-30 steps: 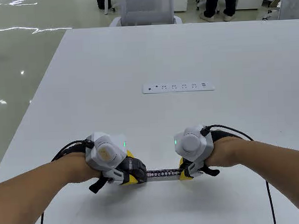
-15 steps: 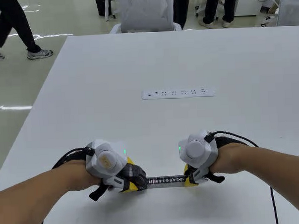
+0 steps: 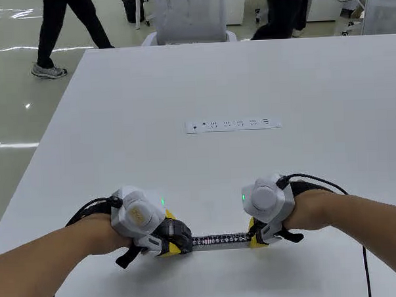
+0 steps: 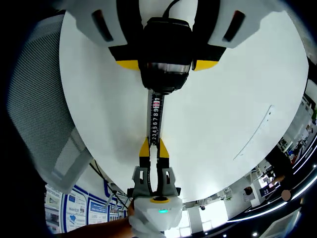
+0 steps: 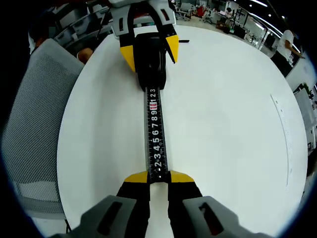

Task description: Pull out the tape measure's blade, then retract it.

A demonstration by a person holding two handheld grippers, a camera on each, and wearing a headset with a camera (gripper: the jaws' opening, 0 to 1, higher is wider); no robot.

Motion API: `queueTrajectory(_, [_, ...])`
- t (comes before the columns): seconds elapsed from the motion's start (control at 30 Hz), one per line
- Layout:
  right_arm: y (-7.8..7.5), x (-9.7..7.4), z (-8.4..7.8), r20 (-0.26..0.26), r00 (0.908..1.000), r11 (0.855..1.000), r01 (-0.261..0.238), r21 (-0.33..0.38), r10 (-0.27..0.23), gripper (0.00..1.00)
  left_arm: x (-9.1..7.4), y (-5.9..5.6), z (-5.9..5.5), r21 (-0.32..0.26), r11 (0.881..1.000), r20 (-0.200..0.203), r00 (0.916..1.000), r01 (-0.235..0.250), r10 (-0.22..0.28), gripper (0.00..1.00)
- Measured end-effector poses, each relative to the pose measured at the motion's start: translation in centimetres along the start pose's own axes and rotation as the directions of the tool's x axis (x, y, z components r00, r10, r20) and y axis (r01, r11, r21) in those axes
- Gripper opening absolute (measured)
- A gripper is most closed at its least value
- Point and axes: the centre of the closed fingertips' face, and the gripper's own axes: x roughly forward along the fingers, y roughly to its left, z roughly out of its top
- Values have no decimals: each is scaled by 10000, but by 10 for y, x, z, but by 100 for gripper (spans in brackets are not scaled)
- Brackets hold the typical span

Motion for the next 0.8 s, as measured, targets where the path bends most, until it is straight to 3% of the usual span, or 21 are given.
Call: queueTrajectory(0.8, [-1, -7, -17, -177, 9998, 10000, 48, 62, -47, 11, 0, 0, 0, -76, 10000, 100, 9999, -36, 37, 34])
